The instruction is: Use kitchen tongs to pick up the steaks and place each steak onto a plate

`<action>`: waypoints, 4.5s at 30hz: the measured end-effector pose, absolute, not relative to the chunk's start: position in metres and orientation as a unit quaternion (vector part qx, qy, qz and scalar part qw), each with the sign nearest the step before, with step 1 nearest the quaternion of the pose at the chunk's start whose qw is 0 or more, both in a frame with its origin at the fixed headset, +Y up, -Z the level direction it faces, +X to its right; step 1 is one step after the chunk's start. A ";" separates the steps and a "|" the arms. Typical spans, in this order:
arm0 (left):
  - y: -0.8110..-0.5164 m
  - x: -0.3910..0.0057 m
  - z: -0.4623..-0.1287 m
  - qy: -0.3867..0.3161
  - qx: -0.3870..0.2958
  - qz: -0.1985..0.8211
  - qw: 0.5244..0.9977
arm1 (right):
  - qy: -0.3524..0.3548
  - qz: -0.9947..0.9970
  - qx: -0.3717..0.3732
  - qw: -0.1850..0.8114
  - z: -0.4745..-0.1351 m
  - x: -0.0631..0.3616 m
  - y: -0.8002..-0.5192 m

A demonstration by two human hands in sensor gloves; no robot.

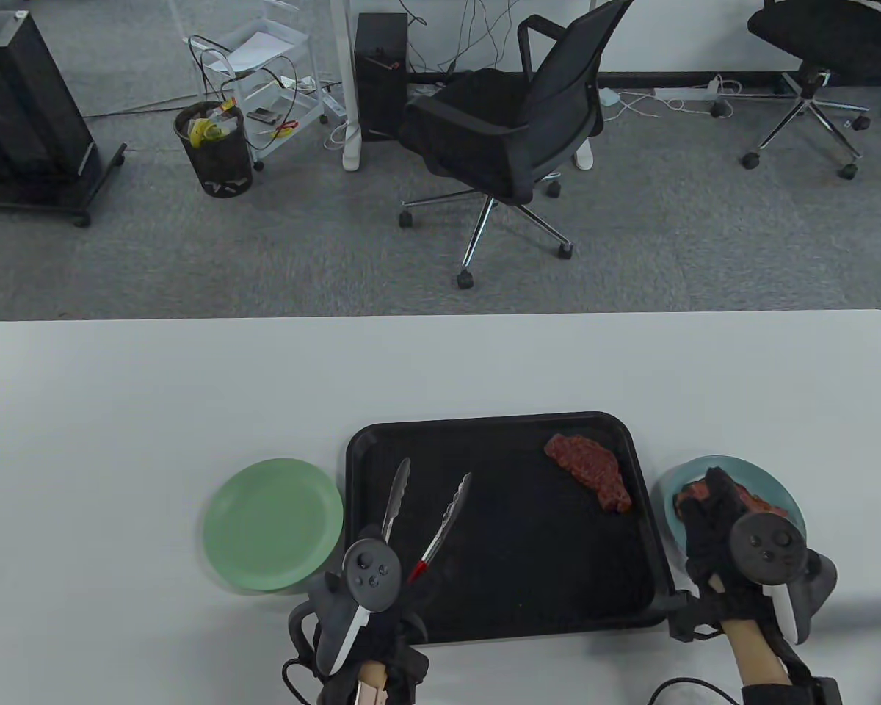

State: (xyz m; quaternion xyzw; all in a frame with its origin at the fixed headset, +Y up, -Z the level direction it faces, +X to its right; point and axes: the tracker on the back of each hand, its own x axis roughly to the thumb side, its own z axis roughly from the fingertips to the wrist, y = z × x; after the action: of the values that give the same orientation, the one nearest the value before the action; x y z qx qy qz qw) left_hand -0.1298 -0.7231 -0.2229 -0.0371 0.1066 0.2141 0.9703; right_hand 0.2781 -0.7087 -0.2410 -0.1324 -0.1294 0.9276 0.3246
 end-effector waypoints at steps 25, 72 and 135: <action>-0.715 -0.117 -0.220 0.045 -0.010 0.292 0.955 | 0.027 0.906 0.051 0.420 -0.230 0.185 -0.741; -0.703 -0.092 -0.210 -0.013 0.033 0.329 0.944 | 0.077 0.930 0.062 0.355 -0.231 0.185 -0.733; -0.747 -0.336 -0.256 0.441 0.008 0.370 0.818 | 0.027 0.993 -0.018 0.114 -0.237 0.205 -0.732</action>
State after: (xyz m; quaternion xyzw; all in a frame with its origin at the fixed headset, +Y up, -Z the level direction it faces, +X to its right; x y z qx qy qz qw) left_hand -0.3358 -0.7467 -0.2562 0.0084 0.4406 0.3703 0.8177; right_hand 0.2048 -0.7320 -0.2371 -0.0178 0.0274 0.9929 0.1145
